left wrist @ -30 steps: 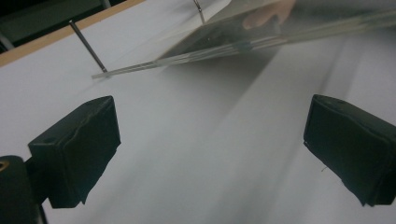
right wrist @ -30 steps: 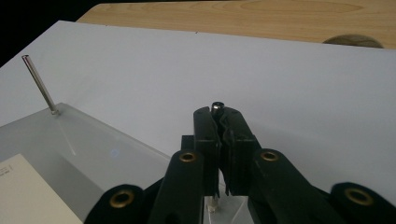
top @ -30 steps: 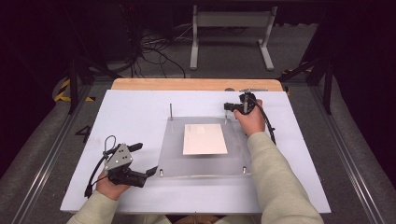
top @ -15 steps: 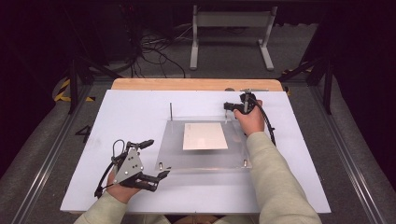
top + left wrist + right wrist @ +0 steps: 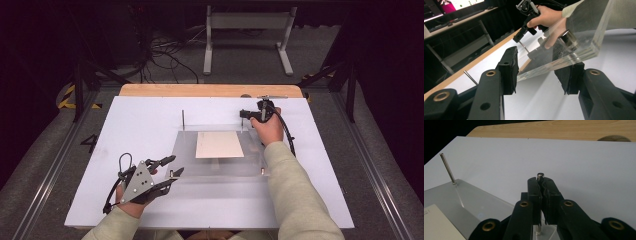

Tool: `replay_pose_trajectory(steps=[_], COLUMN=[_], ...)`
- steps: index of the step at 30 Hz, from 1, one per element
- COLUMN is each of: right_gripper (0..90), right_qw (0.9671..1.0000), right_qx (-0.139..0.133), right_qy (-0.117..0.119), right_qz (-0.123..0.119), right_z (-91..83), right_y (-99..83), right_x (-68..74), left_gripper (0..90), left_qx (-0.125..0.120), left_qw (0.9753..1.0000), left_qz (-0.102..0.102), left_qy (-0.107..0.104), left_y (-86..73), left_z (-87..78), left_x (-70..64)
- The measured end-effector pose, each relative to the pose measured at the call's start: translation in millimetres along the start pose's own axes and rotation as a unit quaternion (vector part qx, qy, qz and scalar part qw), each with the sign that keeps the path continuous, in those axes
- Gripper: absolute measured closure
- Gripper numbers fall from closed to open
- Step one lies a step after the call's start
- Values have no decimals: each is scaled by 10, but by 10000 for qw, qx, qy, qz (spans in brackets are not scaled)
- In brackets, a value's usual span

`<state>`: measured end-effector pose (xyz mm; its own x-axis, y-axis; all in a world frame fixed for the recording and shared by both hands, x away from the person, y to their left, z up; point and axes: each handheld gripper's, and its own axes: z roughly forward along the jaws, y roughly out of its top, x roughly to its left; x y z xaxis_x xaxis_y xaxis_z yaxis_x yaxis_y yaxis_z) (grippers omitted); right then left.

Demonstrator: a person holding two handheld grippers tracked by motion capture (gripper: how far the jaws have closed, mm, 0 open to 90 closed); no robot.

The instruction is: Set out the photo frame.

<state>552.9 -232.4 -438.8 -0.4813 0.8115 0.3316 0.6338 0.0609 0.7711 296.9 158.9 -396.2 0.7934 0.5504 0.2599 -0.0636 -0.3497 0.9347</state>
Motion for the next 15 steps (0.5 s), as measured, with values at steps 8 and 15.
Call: replay_pose_trajectory(steps=[8,15], right_gripper=[747,710], right_qw=[9995,9995], right_qx=[197,-247], right_qy=[-221,-39], right_qz=[-52,-210], right_z=[-61,-454], right_y=[-26,-117], right_x=[53,105], left_gripper=[537,533], left_qx=[9,18], left_qw=[10000,9999], left_qz=[-74,-119], left_qy=[14,18], left_y=[9,23], left_z=[2,3], left_x=[10,16])
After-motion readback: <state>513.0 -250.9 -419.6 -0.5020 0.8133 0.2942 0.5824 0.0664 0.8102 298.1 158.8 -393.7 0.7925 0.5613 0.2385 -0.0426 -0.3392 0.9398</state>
